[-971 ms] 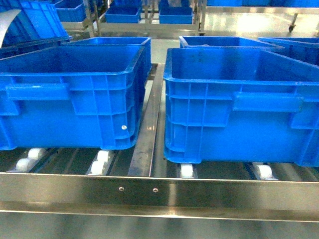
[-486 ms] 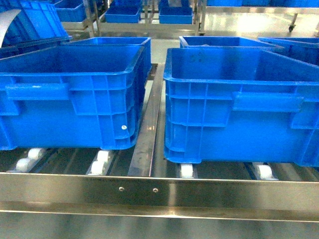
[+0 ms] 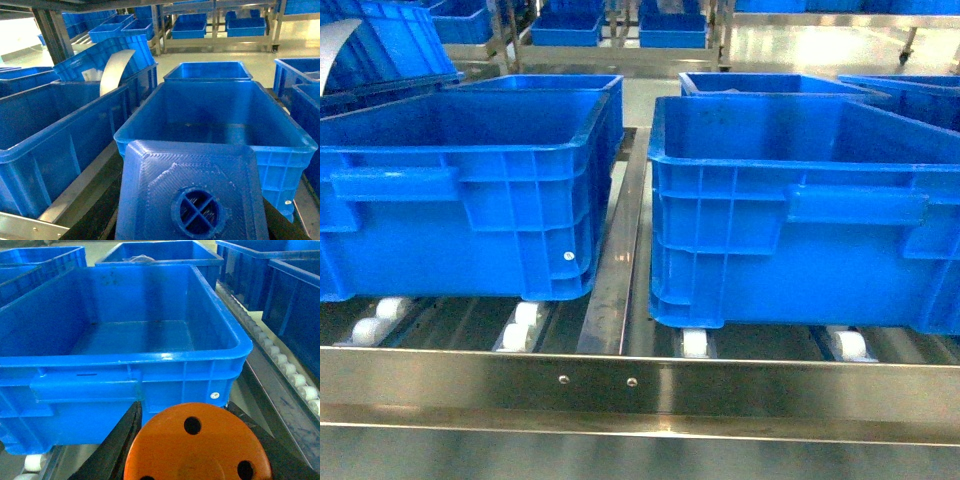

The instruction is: Sort blue parts and orange caps into right shelf containers

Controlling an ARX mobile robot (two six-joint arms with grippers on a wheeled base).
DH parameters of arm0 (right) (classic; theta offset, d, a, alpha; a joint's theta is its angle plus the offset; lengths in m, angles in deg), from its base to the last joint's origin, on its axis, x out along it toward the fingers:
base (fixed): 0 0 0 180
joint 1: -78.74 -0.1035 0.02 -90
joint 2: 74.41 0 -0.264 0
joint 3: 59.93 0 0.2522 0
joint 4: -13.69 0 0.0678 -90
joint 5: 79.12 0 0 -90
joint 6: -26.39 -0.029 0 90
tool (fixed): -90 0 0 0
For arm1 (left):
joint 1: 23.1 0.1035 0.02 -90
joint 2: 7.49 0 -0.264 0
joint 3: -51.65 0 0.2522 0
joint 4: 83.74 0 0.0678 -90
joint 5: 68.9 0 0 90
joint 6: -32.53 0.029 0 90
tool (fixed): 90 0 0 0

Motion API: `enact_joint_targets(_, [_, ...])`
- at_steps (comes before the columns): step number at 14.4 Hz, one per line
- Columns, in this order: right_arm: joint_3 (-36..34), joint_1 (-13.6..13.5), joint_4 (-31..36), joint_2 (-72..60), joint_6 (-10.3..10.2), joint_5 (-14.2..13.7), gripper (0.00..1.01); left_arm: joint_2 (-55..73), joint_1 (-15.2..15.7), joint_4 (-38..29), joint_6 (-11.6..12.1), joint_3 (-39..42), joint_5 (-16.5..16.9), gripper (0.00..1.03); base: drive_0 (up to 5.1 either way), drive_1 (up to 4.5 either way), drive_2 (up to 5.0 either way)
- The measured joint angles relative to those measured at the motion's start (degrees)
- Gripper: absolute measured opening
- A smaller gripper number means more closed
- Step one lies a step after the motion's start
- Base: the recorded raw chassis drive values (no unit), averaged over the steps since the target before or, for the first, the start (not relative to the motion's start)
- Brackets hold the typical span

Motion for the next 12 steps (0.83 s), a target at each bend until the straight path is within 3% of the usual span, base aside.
enact_joint_targets(12, [-0.02,0.0,0.0,0.0,0.0,0.0,0.42,0.0,0.0,0.0,0.0,0.0,0.0,0.44,0.0,0.0,0.0])
